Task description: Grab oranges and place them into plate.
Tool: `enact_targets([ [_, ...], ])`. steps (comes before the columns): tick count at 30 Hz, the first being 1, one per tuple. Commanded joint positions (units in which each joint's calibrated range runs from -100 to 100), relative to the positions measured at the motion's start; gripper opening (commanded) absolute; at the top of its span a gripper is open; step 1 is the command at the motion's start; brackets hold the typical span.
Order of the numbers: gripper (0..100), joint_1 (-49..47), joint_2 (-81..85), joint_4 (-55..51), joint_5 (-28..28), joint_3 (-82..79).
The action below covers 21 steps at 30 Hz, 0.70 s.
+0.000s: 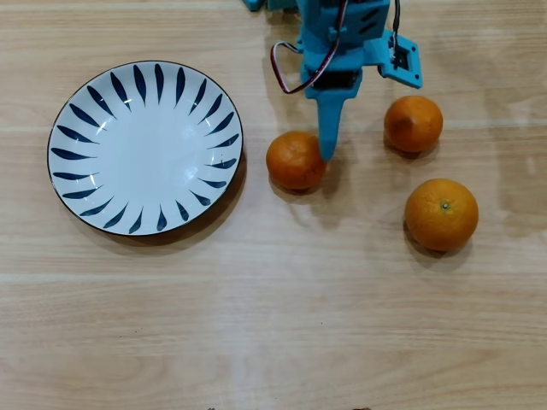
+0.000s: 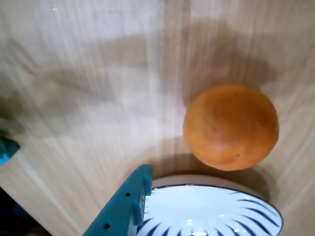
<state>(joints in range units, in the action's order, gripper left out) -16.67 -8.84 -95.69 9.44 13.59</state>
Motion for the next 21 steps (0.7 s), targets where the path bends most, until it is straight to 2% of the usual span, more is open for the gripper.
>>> enact_targets([
  [1,44,0.46,-1.47,0.42,2.01,3.39],
  [8,45,1.59,-4.60,0.51,2.48,3.39],
  [21,45,3.37,-13.47,4.89,8.96,7.55],
])
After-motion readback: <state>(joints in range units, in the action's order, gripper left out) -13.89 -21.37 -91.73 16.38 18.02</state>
